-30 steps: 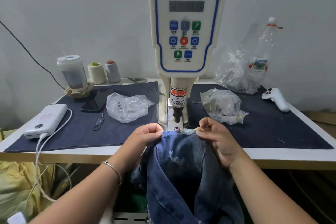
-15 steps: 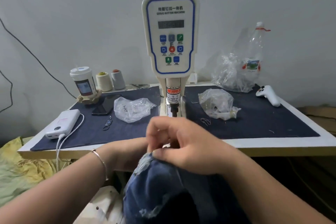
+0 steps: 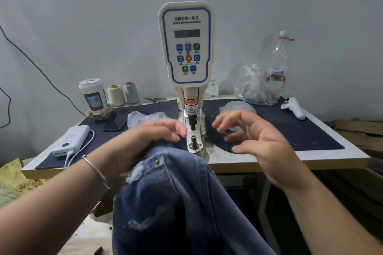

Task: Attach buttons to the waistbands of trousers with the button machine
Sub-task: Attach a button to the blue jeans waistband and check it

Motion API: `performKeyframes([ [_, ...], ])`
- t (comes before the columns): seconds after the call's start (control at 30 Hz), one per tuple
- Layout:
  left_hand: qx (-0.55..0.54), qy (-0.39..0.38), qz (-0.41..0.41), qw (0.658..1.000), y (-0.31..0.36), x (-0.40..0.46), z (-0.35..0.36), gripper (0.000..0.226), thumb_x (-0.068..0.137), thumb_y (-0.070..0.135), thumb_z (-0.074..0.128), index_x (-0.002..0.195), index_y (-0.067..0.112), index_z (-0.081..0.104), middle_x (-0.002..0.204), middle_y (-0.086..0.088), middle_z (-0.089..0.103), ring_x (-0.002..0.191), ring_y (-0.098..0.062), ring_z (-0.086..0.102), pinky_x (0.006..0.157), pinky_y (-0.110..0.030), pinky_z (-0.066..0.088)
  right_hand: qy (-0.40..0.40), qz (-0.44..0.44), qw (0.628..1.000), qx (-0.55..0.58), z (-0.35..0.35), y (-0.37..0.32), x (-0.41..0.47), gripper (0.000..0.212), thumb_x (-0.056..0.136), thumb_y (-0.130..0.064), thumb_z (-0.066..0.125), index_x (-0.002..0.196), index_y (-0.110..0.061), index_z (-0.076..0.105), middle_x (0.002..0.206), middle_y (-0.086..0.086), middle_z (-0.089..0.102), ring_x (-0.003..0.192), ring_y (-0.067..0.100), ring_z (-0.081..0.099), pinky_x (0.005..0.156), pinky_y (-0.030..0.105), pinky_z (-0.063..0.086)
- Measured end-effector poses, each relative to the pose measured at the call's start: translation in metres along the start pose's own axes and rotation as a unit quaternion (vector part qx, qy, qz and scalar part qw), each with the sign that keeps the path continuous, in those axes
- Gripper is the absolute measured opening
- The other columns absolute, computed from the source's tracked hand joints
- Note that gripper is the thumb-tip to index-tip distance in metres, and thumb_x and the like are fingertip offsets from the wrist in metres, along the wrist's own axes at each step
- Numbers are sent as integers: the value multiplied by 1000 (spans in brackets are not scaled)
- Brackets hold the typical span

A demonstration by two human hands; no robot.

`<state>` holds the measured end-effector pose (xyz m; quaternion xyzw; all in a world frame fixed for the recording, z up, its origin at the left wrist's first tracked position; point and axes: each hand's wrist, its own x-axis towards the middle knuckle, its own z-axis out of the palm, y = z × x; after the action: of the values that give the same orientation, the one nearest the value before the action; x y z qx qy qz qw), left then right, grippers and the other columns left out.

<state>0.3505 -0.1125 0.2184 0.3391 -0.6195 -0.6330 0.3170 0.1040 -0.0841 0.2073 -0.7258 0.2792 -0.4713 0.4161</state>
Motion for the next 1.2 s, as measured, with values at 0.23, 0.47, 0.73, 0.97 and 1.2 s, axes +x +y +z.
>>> performKeyframes([
  [0.23,-35,37,110,993,25,-12,-9,10,57,13,59,66,17,62,65,-1,58,59,-14,60,57,-23,53,-136,169,975,-55,1,52,-14,48,76,-15,79,121,-22,61,118,-1,66,114,13,60,103,35,46],
  [0.47,-10,95,119,988,24,-31,-27,18,45,21,68,61,18,60,63,0,51,57,-13,52,59,-25,49,-115,108,987,0,9,44,-10,8,81,1,71,83,1,62,80,7,62,78,15,58,75,26,48],
  [0.73,-138,105,125,977,6,-43,-29,21,47,22,71,63,17,58,57,-4,53,50,-17,56,53,-24,52,-121,-136,886,-426,66,61,-45,96,63,-57,74,144,-32,28,154,1,25,143,15,26,115,38,27],
  [0.97,-143,110,103,978,4,-46,-27,13,49,17,63,61,16,57,56,-5,52,49,-18,55,53,-26,52,15,-216,905,-366,86,103,-58,58,73,-19,62,130,-8,53,131,9,60,126,18,53,103,46,42],
  [1.2,-102,169,50,979,-7,-57,-54,34,32,23,78,56,14,56,53,-4,48,46,-15,51,47,-25,50,-26,47,998,38,50,62,-29,18,80,4,70,88,-10,75,90,1,76,87,9,70,81,20,52],
])
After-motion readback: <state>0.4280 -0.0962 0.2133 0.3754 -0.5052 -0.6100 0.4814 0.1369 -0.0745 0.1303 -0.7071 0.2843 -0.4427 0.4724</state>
